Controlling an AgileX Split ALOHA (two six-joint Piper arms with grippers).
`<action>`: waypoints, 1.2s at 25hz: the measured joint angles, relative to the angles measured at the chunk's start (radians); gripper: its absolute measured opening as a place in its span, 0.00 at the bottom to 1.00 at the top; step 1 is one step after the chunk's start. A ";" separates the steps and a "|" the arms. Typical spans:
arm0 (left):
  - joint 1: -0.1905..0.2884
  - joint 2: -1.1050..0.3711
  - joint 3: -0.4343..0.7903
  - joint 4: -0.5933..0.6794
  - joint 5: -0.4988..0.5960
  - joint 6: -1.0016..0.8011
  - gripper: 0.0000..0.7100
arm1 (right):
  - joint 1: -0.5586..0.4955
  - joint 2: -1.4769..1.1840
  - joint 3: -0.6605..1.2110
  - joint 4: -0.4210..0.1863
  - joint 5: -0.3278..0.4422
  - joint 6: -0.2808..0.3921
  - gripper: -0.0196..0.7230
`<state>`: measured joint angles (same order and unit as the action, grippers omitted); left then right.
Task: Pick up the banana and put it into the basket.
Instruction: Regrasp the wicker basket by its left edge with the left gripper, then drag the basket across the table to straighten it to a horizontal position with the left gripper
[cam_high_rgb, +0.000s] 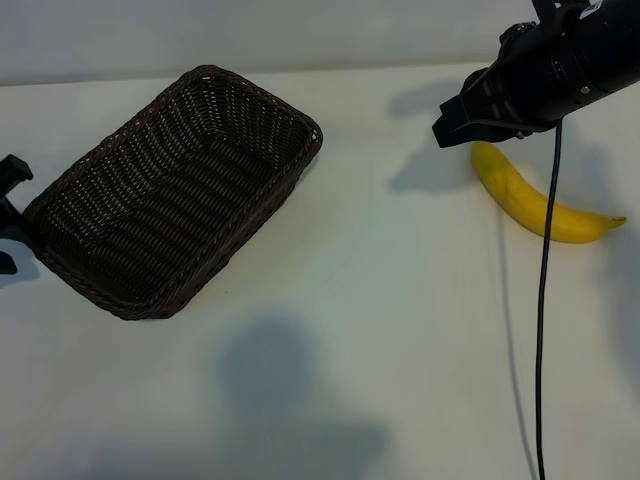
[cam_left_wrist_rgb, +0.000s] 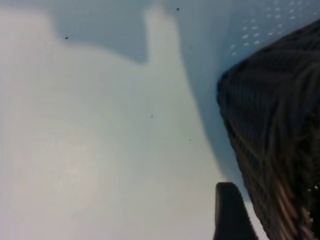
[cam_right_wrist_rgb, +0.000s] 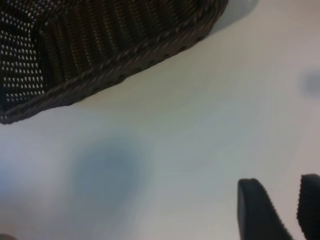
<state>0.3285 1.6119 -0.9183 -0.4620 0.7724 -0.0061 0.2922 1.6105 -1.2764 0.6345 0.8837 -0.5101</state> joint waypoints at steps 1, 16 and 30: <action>-0.003 0.013 0.000 -0.014 -0.007 0.006 0.61 | 0.000 0.000 0.000 0.000 0.000 0.000 0.36; -0.130 0.128 -0.004 -0.045 -0.097 0.006 0.25 | 0.000 0.000 0.000 0.001 -0.004 0.000 0.36; -0.133 0.121 -0.258 0.003 0.224 0.052 0.25 | 0.000 0.000 0.000 0.016 -0.006 0.000 0.36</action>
<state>0.1951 1.7334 -1.1767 -0.4592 0.9963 0.0455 0.2922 1.6105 -1.2764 0.6503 0.8775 -0.5101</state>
